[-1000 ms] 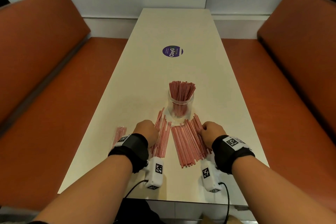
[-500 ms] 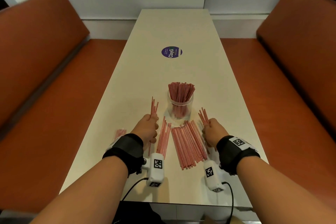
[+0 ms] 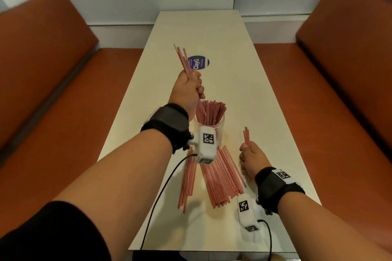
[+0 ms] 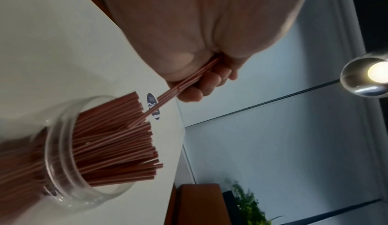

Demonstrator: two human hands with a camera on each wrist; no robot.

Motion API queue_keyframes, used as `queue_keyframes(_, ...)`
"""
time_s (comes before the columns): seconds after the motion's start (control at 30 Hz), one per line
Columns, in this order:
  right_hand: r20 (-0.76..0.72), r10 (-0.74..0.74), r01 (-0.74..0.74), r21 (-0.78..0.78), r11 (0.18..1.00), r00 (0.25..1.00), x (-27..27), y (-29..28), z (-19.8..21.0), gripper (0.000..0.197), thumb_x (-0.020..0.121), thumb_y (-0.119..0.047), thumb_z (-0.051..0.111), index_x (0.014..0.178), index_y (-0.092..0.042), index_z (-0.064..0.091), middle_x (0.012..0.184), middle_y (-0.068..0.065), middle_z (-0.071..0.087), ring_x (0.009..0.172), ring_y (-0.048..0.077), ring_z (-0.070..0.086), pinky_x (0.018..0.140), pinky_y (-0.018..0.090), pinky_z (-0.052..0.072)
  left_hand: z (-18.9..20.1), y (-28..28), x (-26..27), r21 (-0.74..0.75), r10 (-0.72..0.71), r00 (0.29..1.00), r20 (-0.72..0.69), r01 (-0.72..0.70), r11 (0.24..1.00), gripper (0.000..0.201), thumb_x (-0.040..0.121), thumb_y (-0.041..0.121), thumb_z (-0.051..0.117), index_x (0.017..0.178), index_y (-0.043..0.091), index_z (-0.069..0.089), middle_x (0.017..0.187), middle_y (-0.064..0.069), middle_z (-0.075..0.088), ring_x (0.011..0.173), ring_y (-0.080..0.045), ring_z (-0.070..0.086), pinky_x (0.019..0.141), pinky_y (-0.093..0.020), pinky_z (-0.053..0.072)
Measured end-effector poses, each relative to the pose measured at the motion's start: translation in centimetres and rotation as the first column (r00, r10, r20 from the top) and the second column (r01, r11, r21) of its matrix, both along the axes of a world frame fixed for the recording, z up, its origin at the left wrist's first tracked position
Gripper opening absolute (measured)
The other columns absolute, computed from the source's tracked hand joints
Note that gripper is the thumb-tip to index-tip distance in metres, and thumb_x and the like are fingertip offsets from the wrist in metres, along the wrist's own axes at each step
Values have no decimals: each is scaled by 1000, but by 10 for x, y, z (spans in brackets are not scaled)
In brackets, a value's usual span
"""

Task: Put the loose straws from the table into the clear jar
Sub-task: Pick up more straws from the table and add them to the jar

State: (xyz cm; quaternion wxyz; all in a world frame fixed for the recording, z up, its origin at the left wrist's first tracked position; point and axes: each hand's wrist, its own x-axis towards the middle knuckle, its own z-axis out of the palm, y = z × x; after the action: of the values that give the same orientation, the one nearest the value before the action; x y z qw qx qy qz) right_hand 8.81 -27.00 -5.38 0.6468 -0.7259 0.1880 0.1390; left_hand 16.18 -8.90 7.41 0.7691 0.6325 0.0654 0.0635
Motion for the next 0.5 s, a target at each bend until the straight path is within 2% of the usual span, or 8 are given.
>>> queue_keyframes(0.13, -10, 2, -2, -32, 999, 1000, 2, 0, -2, 25, 101, -28, 34, 82, -16, 47, 64, 1, 41, 47, 13, 33, 43, 24, 31, -21, -14, 6, 181, -5, 1000, 3, 5, 984, 23, 101, 7, 33, 86, 15, 50, 68, -2, 47, 61, -16, 45, 60, -27, 45)
queue_keyframes(0.2, -13, 2, -2, -35, 999, 1000, 3, -1, -2, 25, 101, -28, 35, 84, -15, 47, 64, 1, 41, 47, 13, 34, 43, 24, 31, -36, -15, 3, 267, -25, 1000, -13, 27, 963, 23, 99, 6, 35, 87, 18, 52, 66, -2, 51, 63, -19, 50, 66, -32, 45)
queue_keyframes(0.33, -22, 3, -4, -48, 999, 1000, 2, 0, 1, 24, 100, -29, 35, 87, -14, 48, 65, 1, 41, 48, 13, 35, 43, 24, 31, -50, -16, 0, 302, -20, 998, -58, 37, 953, 26, 96, 4, 39, 86, 23, 54, 69, -2, 56, 68, -22, 53, 75, -39, 48)
queue_keyframes(0.4, -28, 2, -3, -43, 999, 1000, 2, 0, 2, 24, 100, -29, 35, 88, -13, 48, 66, 1, 42, 48, 13, 35, 43, 24, 31, -50, -17, 0, 287, -13, 997, -71, 33, 957, 25, 96, 2, 39, 88, 21, 54, 71, -1, 58, 68, -20, 54, 77, -36, 49)
queue_keyframes(0.5, -24, 1, -2, -44, 999, 1000, 2, -1, 3, 24, 101, -29, 35, 87, -14, 48, 66, 1, 41, 48, 13, 35, 43, 24, 31, -49, -18, 2, 282, -1, 997, -81, 24, 959, 21, 97, 2, 40, 95, 17, 54, 77, 2, 62, 71, -12, 58, 76, -26, 51)
